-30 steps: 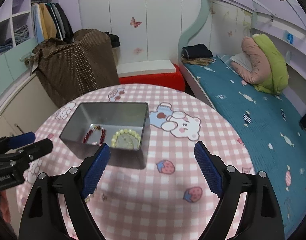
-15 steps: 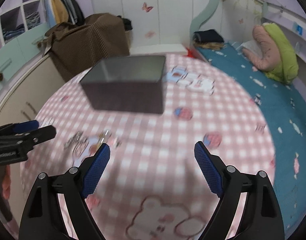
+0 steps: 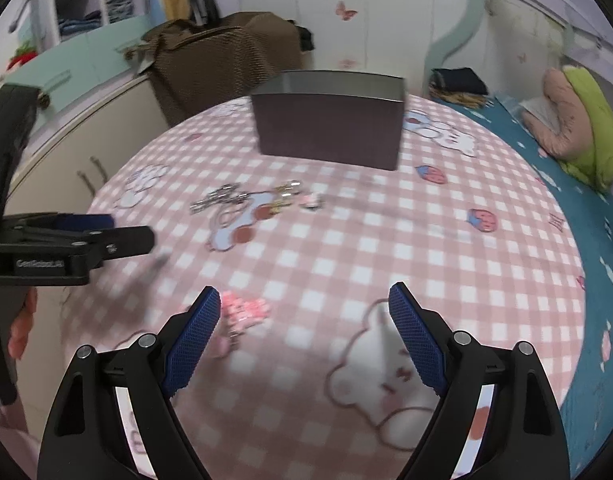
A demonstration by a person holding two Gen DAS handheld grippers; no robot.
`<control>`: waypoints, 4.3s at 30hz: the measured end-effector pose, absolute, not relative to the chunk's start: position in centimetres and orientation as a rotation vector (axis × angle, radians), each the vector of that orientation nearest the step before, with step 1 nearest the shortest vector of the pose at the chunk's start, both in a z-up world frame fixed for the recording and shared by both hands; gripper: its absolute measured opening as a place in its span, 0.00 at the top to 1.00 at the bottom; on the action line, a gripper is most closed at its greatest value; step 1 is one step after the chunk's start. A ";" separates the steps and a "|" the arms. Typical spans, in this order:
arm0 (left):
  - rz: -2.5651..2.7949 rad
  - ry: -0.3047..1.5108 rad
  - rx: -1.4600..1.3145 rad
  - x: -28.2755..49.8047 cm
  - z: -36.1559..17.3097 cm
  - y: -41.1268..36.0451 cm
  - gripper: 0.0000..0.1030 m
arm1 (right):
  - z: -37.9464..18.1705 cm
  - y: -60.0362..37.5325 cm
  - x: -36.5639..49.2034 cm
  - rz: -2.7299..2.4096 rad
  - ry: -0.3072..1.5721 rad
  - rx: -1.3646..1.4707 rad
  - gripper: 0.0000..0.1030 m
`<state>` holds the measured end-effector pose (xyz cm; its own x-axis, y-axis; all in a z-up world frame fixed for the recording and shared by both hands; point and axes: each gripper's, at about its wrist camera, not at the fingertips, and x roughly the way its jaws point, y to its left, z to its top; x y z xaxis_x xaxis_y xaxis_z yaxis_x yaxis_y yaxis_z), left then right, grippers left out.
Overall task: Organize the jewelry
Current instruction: 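Grasp another pink charm with the right gripper while the left grasps a pink charm, then carry both pink charms over the grey tin and lower them inside, then open both grippers to drop the charms and withdraw from the tin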
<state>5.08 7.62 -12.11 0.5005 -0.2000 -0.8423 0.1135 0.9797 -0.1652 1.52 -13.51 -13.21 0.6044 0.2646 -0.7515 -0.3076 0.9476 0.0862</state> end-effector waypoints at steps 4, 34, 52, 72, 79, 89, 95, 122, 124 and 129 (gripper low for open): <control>-0.192 1.021 -0.082 4.6 -12.0 7.4 0.20 | -13.3 -12.5 1.1 0.364 0.855 -0.073 0.28; -0.357 1.020 0.111 3.5 -13.1 -1.2 0.21 | -13.8 -18.3 0.6 0.184 0.791 -0.068 0.87; -0.386 1.009 0.081 4.2 -12.5 -0.7 0.86 | -13.9 -20.7 1.3 0.138 0.783 0.000 0.87; -0.387 0.912 -0.080 6.1 -8.5 3.6 0.95 | -8.8 -21.4 2.3 0.130 0.669 0.044 0.87; -0.376 0.907 -0.101 7.0 -8.3 4.4 0.95 | -8.6 -21.0 2.7 0.133 0.669 0.064 0.87; -0.384 0.866 -0.131 10.9 -6.7 3.6 0.95 | -7.3 -19.9 6.5 0.178 0.642 0.042 0.87; -0.365 0.817 -0.138 13.6 -5.0 2.9 0.95 | -5.9 -18.2 10.2 0.235 0.614 0.025 0.87; -0.301 0.816 -0.130 20.0 -4.7 0.7 0.95 | -6.1 -15.2 18.7 0.303 0.688 0.026 0.85; -0.293 0.815 -0.118 20.0 -4.8 0.7 0.94 | -5.8 -15.1 18.7 0.300 0.687 0.005 0.85; -0.247 0.818 -0.118 19.7 -4.8 1.2 0.58 | -5.3 -15.8 18.0 0.233 0.668 0.007 0.31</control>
<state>19.69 1.16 -4.78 0.6568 -0.2631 -0.7067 0.1721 0.9647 -0.1992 17.97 -15.81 -5.29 0.7598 0.2167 -0.6129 -0.2121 0.9739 0.0814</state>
